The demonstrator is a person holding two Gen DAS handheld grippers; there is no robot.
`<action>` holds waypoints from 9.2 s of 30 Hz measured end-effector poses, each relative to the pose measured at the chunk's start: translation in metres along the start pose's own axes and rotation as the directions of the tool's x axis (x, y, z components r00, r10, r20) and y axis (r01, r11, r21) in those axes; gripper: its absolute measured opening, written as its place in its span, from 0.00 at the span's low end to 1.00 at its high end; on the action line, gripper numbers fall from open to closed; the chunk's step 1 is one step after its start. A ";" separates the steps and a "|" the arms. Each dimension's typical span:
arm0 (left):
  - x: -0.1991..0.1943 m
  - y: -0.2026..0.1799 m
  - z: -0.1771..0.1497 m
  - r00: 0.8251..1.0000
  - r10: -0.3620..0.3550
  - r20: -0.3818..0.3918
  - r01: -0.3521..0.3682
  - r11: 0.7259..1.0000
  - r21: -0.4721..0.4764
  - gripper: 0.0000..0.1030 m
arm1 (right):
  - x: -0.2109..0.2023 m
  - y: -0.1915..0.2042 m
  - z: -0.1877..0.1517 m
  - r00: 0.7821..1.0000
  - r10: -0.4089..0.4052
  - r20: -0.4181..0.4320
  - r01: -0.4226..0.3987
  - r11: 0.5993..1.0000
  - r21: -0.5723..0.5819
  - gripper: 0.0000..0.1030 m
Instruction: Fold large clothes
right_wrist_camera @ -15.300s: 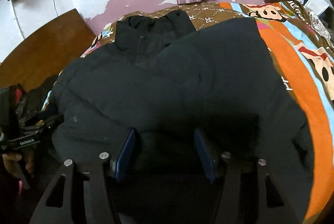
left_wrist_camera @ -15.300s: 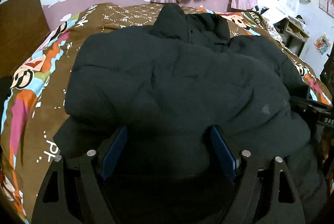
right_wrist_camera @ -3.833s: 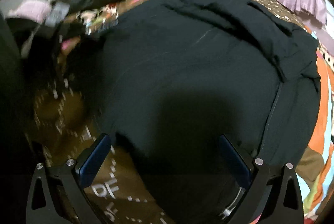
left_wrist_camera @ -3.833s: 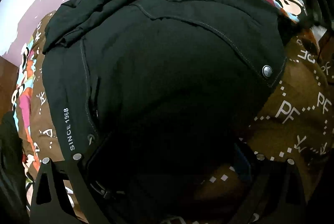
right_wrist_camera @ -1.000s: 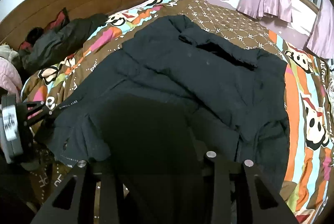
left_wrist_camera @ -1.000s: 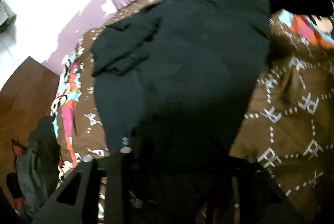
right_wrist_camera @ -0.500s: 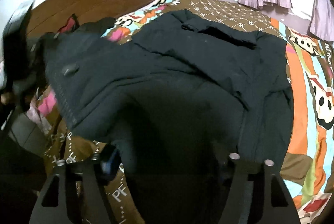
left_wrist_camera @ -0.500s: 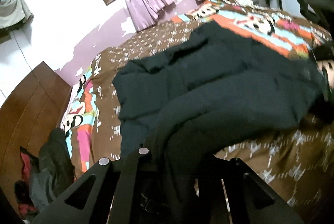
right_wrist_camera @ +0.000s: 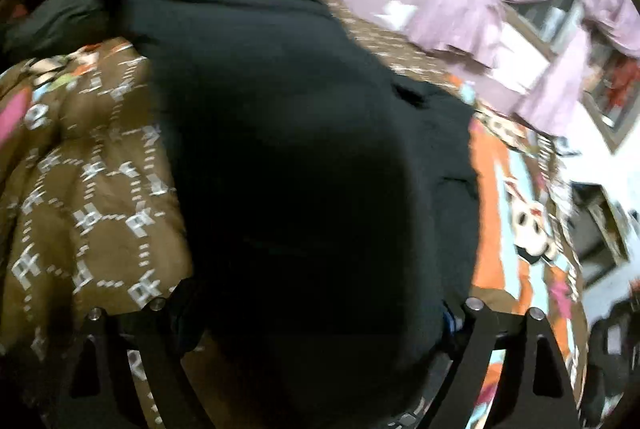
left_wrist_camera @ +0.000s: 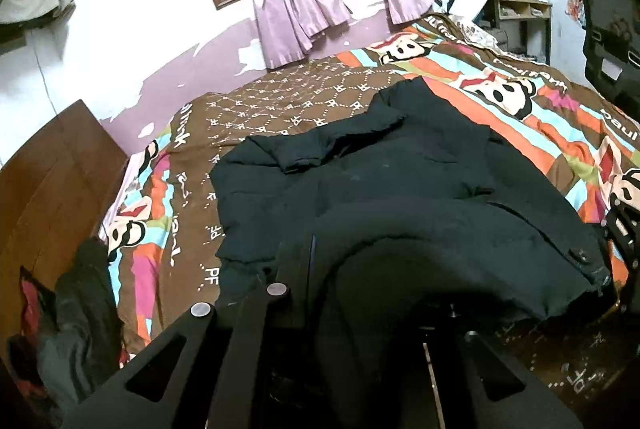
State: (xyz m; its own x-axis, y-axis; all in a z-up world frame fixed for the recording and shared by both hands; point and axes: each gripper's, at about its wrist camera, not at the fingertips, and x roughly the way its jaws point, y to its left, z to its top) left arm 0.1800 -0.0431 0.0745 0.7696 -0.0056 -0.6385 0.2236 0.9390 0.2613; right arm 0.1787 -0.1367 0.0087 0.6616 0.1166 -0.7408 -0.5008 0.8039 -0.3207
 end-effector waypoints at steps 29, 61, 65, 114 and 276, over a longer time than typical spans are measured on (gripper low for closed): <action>-0.126 0.025 -0.022 0.988 -0.026 0.150 0.026 1.000 0.000 0.05 | -0.163 -0.067 0.064 0.887 -0.038 0.459 0.014 0.998 0.056 0.11; 0.165 0.092 0.055 0.998 0.045 -0.031 -0.045 0.999 -0.002 0.12 | 0.136 -0.139 0.195 0.970 -0.162 0.179 0.169 0.985 -0.026 0.45; 0.195 0.094 0.054 0.999 0.033 -0.026 -0.033 0.999 -0.005 0.19 | 0.165 -0.150 0.190 0.970 -0.173 0.173 0.174 0.985 0.006 0.72; 0.218 0.071 0.060 0.991 -0.134 0.010 0.134 0.984 -0.116 0.99 | 0.211 -0.170 0.157 0.956 0.287 0.060 -0.292 0.906 0.306 1.00; 0.192 0.232 -0.032 0.865 -0.481 0.141 0.434 0.579 -0.690 0.35 | 0.229 -0.282 0.061 0.836 0.504 0.218 -0.503 0.543 0.673 0.25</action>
State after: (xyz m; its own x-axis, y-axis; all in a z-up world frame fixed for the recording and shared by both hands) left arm 0.3601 0.1846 -0.0110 0.6427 -0.5048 -0.5762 0.0505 0.7785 -0.6256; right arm 0.5057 -0.3008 -0.0346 0.4217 0.6299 -0.6522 -0.2288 0.7700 0.5956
